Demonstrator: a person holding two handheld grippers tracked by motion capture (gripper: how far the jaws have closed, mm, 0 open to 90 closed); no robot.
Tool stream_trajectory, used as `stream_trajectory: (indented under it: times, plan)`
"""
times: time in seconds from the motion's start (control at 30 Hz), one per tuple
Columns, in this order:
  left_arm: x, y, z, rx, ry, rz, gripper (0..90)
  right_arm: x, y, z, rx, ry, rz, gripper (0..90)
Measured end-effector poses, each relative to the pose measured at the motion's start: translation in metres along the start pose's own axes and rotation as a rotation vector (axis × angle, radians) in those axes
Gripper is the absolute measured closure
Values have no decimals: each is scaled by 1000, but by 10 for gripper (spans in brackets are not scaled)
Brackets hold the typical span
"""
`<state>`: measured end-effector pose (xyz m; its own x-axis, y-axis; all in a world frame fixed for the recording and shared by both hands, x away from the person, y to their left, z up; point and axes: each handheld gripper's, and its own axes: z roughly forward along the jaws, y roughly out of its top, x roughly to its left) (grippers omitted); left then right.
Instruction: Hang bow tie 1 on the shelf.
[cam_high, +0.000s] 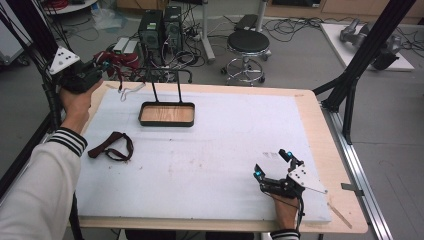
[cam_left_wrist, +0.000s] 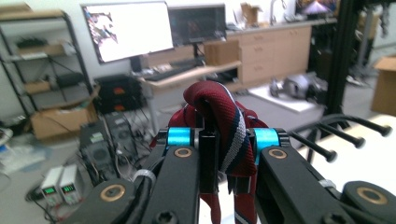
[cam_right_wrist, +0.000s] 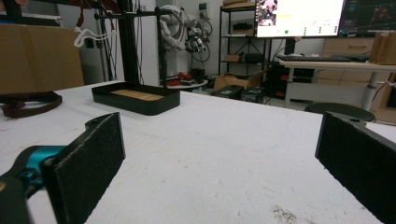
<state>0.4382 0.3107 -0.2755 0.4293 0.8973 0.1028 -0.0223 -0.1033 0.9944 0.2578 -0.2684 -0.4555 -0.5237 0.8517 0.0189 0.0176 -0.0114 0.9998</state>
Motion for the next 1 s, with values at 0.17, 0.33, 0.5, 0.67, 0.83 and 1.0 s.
stream_trajectory:
  times: [0.17, 0.33, 0.5, 0.67, 0.83, 1.0]
  plan:
    - [3, -9, 3, 23, 29, -12, 846, 0, 0, 0, -6, 0, -3, 6]
    - [6, -19, 5, 52, 56, -29, 846, 0, 0, 0, -6, 0, -6, 6]
    - [7, -29, 7, 85, 82, -34, 846, 0, 0, 0, -7, 2, -5, 6]
    - [8, -38, 7, 124, 104, -15, 845, 0, 0, 0, -2, 0, -3, 6]
    - [10, -47, 6, 157, 124, -10, 845, 0, 0, 0, -3, -2, -3, 6]
    - [12, -58, 7, 181, 131, -12, 845, 0, 0, 1, -6, -3, -12, 6]
